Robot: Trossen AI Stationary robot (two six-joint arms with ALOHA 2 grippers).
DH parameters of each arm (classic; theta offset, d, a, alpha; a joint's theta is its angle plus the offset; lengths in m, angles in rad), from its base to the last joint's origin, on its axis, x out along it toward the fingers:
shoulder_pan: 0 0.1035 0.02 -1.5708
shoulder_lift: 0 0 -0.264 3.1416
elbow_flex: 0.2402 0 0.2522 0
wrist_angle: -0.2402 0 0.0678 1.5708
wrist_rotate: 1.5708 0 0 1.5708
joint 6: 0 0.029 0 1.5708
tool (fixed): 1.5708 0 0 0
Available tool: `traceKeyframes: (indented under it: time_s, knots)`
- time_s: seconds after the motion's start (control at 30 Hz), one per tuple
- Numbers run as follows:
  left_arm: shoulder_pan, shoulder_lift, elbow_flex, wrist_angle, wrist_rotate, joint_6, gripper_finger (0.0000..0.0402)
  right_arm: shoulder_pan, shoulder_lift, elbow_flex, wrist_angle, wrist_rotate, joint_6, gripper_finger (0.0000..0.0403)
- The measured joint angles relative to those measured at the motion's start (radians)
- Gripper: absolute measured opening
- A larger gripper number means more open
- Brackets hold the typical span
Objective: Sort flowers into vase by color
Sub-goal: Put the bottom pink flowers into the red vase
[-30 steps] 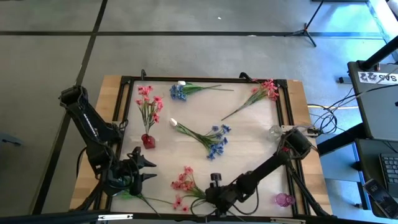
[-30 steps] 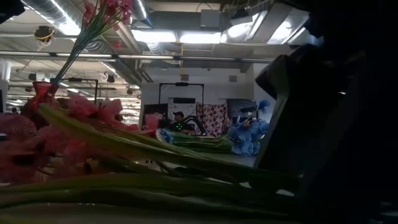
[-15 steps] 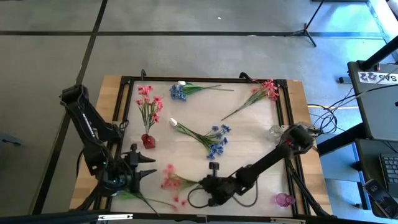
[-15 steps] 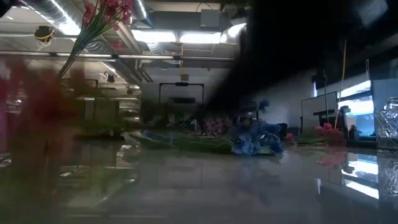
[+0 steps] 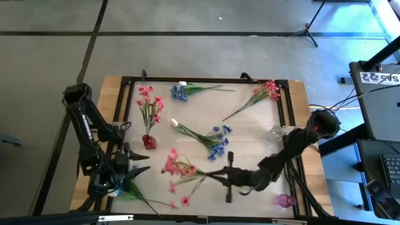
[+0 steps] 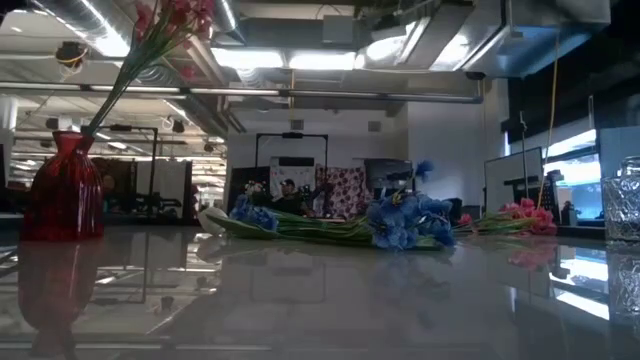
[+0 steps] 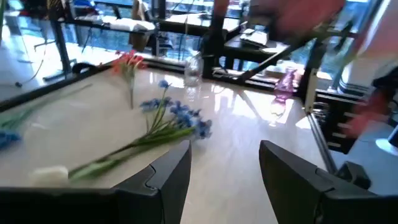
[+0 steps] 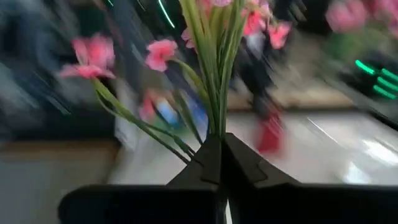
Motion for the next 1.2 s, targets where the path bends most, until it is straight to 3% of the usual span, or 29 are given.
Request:
traceKeyframes:
  time_s: [0.1,0.17,0.27,0.37,0.53,0.73,0.9,1.03,1.2]
  knots:
    - [0.046,0.018,-0.063,0.158,-0.004,0.056,0.0183,-0.012,0.007,-0.093,0.379,-0.126,-0.096,0.0003]
    - [0.088,0.043,-0.088,0.313,-0.004,0.188,0.0183,-0.042,0.014,-0.122,0.497,-0.167,-0.110,0.0002]
    - [0.166,0.101,-0.089,0.572,0.040,0.446,0.0183,-0.099,0.016,-0.126,0.514,-0.171,-0.116,0.0002]
    - [0.246,0.166,-0.089,0.834,0.126,0.669,0.0183,-0.155,0.016,-0.126,0.515,-0.245,-0.086,0.0001]
    - [0.363,0.262,-0.089,1.146,0.271,0.857,0.0183,-0.186,0.040,-0.125,0.544,-0.291,-0.088,0.0001]
    - [0.492,0.411,-0.083,1.548,0.590,1.040,0.0183,-0.184,0.107,-0.083,0.578,-0.338,-0.106,0.0001]
    - [0.536,0.552,0.004,1.701,0.694,1.230,0.0183,-0.185,0.155,-0.023,0.579,-0.349,-0.144,0.0000]
    - [0.549,0.631,0.105,1.715,0.643,1.347,0.0183,-0.184,0.195,0.023,0.602,-0.335,-0.200,0.0000]
    - [0.568,0.642,0.138,1.758,0.622,1.353,0.0183,-0.184,0.213,0.045,0.608,-0.347,-0.212,0.0000]
